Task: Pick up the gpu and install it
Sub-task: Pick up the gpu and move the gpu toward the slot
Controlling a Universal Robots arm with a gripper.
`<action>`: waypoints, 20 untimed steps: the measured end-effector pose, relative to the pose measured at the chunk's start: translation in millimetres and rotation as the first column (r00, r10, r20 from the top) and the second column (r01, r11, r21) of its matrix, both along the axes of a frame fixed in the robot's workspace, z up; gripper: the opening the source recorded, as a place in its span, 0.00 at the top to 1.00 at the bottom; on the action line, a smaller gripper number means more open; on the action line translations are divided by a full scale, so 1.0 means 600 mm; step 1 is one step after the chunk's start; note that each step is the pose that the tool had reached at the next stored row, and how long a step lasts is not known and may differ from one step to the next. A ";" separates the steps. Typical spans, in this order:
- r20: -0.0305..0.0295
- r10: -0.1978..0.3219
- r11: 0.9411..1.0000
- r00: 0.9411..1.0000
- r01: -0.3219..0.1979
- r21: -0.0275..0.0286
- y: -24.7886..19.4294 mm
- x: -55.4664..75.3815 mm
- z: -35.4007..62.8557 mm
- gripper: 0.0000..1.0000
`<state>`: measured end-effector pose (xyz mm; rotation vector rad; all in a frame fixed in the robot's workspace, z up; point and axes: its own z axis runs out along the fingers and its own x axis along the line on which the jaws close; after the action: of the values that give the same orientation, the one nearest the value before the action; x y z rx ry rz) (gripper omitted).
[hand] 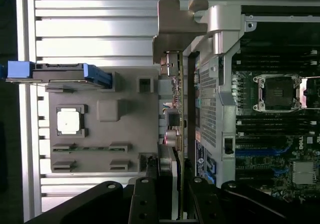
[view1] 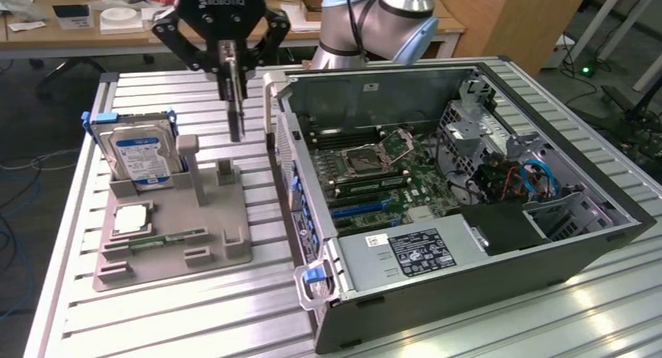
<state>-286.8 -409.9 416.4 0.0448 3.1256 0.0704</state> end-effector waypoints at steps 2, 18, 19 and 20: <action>0.000 0.000 1.000 1.000 0.000 0.001 -0.0001 0.015 0.000 0.72; 0.000 0.000 1.000 1.000 0.000 0.002 0.0000 0.133 -0.001 0.72; 0.000 0.000 1.000 1.000 0.000 0.002 0.0000 0.140 -0.001 0.72; 0.000 0.000 1.000 1.000 0.000 0.002 0.0000 0.147 -0.001 0.72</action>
<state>-198.6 -409.9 415.7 0.0447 3.1256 0.0729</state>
